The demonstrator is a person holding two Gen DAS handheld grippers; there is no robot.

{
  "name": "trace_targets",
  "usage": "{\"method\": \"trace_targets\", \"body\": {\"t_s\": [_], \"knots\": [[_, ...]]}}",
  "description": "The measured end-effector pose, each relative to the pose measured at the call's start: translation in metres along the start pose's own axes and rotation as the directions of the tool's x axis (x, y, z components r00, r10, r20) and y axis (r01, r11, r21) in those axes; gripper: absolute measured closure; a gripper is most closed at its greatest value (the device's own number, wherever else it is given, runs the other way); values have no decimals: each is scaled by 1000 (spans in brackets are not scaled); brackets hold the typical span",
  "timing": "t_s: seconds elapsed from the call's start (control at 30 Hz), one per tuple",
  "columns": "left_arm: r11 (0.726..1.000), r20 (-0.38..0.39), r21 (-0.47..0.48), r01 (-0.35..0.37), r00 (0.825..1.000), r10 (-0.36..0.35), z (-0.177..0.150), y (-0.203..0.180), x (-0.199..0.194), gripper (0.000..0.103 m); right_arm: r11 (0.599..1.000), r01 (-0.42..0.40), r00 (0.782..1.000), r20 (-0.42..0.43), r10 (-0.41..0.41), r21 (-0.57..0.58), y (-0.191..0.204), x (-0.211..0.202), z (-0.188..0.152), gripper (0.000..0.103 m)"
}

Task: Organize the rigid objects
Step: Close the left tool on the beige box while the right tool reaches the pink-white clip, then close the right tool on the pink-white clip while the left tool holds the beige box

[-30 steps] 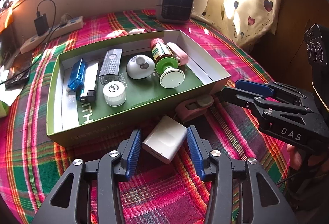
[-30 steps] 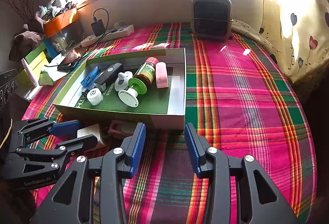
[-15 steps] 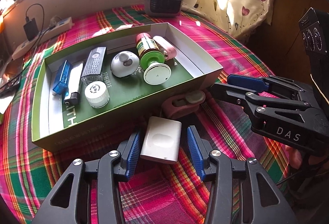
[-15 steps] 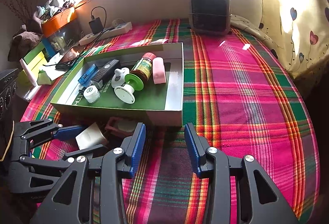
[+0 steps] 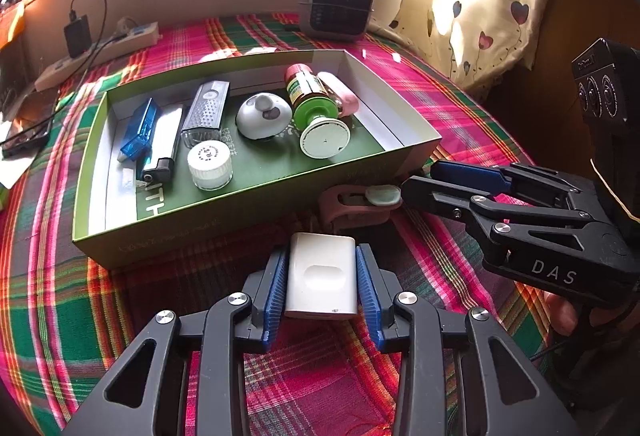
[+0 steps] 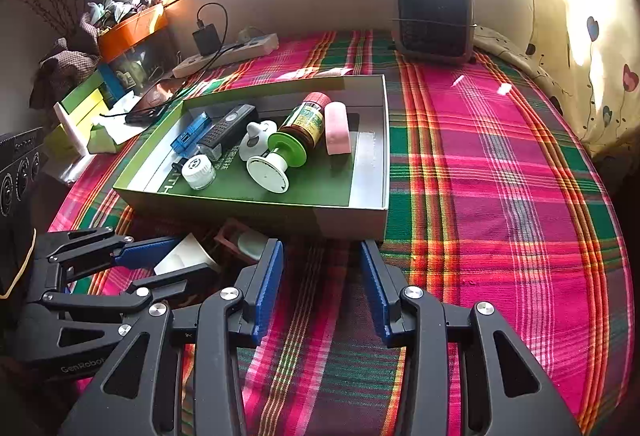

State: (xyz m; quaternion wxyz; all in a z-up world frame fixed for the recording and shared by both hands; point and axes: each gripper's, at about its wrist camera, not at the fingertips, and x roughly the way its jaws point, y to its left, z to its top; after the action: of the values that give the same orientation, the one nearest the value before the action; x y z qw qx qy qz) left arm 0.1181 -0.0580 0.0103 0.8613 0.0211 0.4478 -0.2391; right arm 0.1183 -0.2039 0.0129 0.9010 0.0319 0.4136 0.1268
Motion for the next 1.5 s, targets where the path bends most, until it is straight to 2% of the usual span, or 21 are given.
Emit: {"method": "trace_targets", "body": {"t_s": [0.33,0.7,0.97,1.03,1.17,1.3,1.5], "knots": [[998,17,-63,-18,1000,19,-15,22,-16,70,994,-95,995,2,95,-51,16,1,0,62],[986,37,-159,-54,997,61,-27,57,-33,70,979,-159,987,-47,154,-127,37,11,-3,62],[981,47,-185,-54,997,63,-29,68,-37,70,960,-217,975,-80,206,-179,60,10,-11,62],[981,48,-184,-54,997,64,-29,69,-37,70,961,-201,979,-81,189,-191,65,10,-12,62],[982,50,-182,-57,997,67,-29,69,-37,70,979,-108,993,-67,98,-174,64,13,-10,62],[983,51,-174,-65,996,75,-30,67,-37,70,985,-89,994,-74,79,-150,64,20,-7,62],[984,56,-165,-73,995,83,-30,65,-35,70,983,-38,997,-77,24,-178,72,25,-7,62]]}}
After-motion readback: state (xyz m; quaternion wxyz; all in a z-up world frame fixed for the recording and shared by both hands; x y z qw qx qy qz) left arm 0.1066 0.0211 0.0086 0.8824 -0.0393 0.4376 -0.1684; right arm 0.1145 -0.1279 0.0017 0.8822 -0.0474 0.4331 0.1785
